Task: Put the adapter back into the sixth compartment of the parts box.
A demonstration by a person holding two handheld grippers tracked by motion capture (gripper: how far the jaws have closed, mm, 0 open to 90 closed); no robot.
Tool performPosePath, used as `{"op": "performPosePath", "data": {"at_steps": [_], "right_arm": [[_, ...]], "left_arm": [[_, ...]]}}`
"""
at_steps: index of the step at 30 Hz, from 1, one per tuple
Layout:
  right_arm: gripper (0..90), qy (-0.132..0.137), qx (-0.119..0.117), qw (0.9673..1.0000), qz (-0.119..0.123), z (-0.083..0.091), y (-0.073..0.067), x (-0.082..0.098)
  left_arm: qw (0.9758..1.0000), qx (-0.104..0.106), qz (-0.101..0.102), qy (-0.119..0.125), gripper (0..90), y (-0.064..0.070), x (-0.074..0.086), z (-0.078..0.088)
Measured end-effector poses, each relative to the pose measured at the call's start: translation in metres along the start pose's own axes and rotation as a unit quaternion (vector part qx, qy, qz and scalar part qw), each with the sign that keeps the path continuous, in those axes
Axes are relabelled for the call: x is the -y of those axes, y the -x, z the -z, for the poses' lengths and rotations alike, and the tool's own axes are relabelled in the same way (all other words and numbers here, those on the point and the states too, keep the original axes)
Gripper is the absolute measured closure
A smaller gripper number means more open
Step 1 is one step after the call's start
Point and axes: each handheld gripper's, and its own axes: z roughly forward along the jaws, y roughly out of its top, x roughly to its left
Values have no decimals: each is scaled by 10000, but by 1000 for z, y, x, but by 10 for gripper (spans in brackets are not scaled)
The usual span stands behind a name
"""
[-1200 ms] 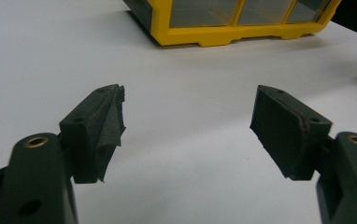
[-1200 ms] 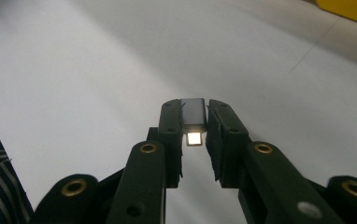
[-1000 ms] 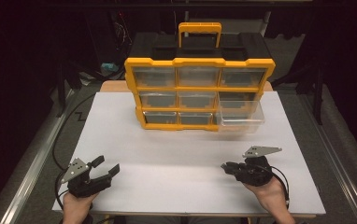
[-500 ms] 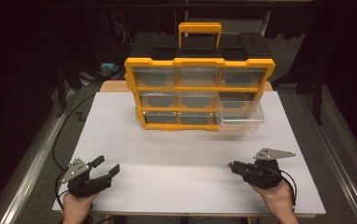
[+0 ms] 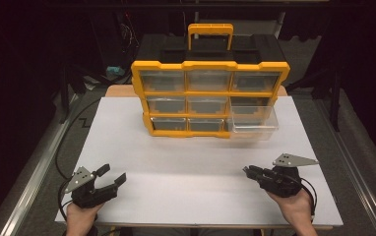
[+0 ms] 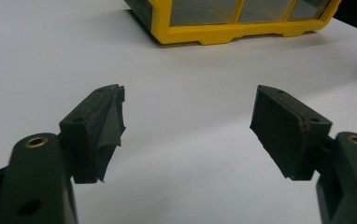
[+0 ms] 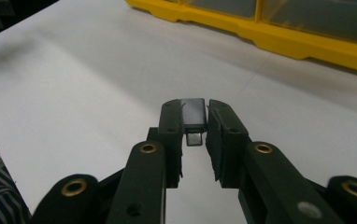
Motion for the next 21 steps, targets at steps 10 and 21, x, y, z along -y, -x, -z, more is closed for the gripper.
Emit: {"op": "performPosePath", "data": {"at_steps": [10, 21], "right_arm": [[768, 250, 1, 9997, 6, 10, 1, -10], [768, 427, -31, 9990, 138, 24, 2, -24]], "left_arm": [[10000, -8, -4, -4, 267, 0, 0, 0], [10000, -4, -5, -12, 266, 0, 0, -1]]}}
